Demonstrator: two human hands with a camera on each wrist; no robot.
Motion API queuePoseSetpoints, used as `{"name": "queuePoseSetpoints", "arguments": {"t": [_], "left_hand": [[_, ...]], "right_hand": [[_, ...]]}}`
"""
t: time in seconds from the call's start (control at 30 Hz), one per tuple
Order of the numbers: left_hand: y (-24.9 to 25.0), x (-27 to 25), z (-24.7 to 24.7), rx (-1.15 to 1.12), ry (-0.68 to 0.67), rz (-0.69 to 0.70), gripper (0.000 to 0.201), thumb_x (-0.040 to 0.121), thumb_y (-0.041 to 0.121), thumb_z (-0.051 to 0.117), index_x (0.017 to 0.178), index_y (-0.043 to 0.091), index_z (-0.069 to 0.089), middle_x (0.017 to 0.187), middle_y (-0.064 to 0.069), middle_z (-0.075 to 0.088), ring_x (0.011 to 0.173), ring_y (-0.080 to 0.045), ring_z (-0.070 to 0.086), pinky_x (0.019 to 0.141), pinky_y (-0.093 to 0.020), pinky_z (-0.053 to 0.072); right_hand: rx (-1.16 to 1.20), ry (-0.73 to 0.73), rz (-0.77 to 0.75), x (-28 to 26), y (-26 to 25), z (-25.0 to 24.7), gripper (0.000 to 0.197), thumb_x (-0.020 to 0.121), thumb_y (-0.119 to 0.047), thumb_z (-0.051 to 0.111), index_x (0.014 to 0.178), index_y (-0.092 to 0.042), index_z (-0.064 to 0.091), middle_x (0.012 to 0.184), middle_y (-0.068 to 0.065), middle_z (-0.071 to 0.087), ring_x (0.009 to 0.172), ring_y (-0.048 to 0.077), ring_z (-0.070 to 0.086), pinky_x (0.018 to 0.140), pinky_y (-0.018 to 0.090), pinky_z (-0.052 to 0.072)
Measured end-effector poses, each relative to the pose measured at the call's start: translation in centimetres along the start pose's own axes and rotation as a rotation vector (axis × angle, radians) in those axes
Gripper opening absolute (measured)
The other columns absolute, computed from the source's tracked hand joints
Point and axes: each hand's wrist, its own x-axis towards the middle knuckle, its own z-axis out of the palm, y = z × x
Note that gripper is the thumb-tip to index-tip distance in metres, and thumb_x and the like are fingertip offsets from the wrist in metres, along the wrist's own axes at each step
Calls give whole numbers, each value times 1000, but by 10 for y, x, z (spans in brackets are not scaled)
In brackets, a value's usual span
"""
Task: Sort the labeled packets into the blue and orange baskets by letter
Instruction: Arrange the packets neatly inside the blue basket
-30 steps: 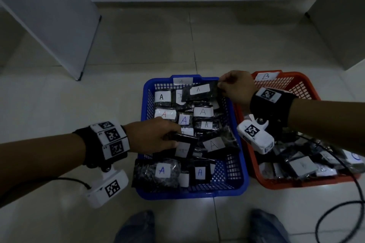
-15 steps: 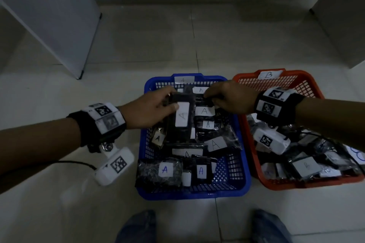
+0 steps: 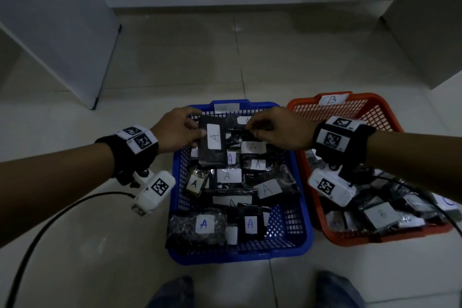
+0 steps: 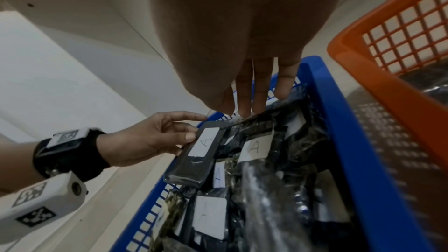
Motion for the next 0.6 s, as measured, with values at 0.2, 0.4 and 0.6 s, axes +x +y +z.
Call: {"name": "queuePoseSetpoints", "arguments": {"t": [0.2, 0.4, 0.6], "left_hand": [[2, -2, -1, 122, 200, 104, 33, 81, 24, 81, 107, 18, 61, 105, 0, 64, 74, -13, 69, 61, -22, 59], [2, -14, 7, 693, -200, 329, 85, 63, 64, 81, 134, 28, 52, 133, 11, 43, 119, -11, 39, 99, -31, 43], [-12, -6, 19, 647, -63, 355, 67, 68, 60, 80, 117, 24, 52, 118, 6, 45, 108, -13, 43, 89, -32, 48]], "right_hand": [[-69, -27, -24, -3, 7, 0, 29, 96, -16, 61, 125, -17, 66, 121, -1, 64, 103, 11, 60, 95, 34, 53], [-229, -153, -110, 4, 12, 4, 41, 99, -21, 56, 140, -21, 56, 145, -2, 49, 127, 16, 50, 107, 37, 45], [-322, -142, -133, 13, 19, -4, 37, 98, -12, 57, 134, -20, 62, 143, -2, 52, 127, 15, 50, 98, 20, 39]]}}
